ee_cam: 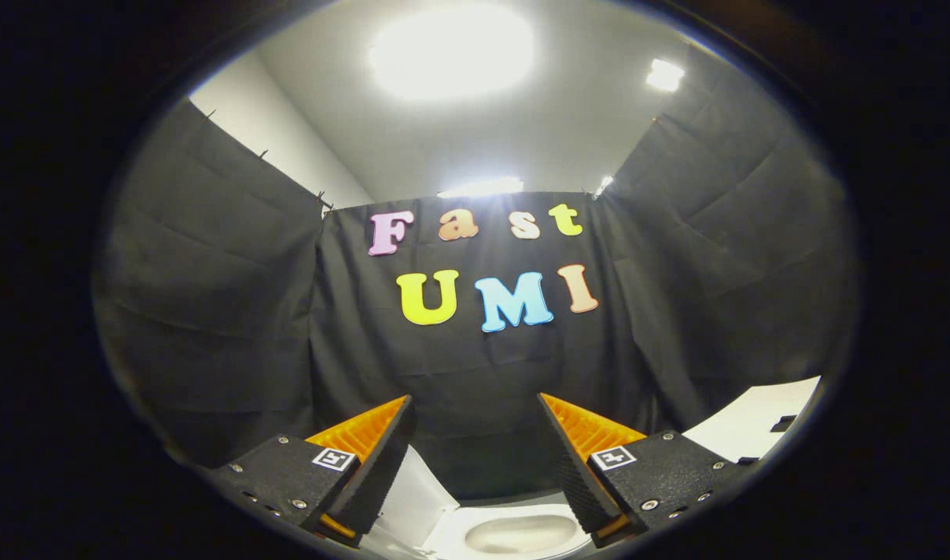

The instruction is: Open the toilet lid.

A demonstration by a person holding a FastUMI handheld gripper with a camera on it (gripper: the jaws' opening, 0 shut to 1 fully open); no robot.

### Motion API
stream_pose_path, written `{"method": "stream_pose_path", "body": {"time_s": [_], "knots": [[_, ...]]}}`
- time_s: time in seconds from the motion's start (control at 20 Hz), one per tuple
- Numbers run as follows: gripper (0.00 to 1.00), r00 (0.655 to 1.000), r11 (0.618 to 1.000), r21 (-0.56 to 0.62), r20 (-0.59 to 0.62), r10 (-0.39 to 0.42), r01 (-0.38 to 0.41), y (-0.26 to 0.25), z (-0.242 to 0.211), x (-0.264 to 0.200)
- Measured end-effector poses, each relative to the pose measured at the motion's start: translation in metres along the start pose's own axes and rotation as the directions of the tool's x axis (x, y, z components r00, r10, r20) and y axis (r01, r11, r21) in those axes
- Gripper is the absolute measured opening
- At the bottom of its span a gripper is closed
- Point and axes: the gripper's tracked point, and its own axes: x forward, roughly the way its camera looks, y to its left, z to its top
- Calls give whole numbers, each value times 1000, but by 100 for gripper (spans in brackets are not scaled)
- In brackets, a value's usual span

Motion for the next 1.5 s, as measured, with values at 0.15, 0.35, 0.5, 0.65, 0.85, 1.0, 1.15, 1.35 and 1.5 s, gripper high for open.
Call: {"method": "stream_pose_path", "body": {"time_s": [0.15,0.35,0.5,0.65,0.85,1.0,1.15,1.35,1.5], "knots": [[94,997,996,-53,-18,-70,69,-43,3,-10],[93,996,992,-95,-6,-84,83,-66,11,-24],[93,992,982,-147,-26,-123,118,-94,3,-32],[94,993,980,-168,-42,-115,106,-92,-1,-34],[94,994,985,-164,-86,-62,47,-76,-15,-29],[94,996,988,-155,-85,-25,12,-58,-10,-24],[94,998,990,-134,-52,25,-32,-29,3,-21],[93,993,986,-148,-103,57,-72,-10,-14,-15],[94,986,981,-182,-161,32,-61,-17,-30,-14]]}}
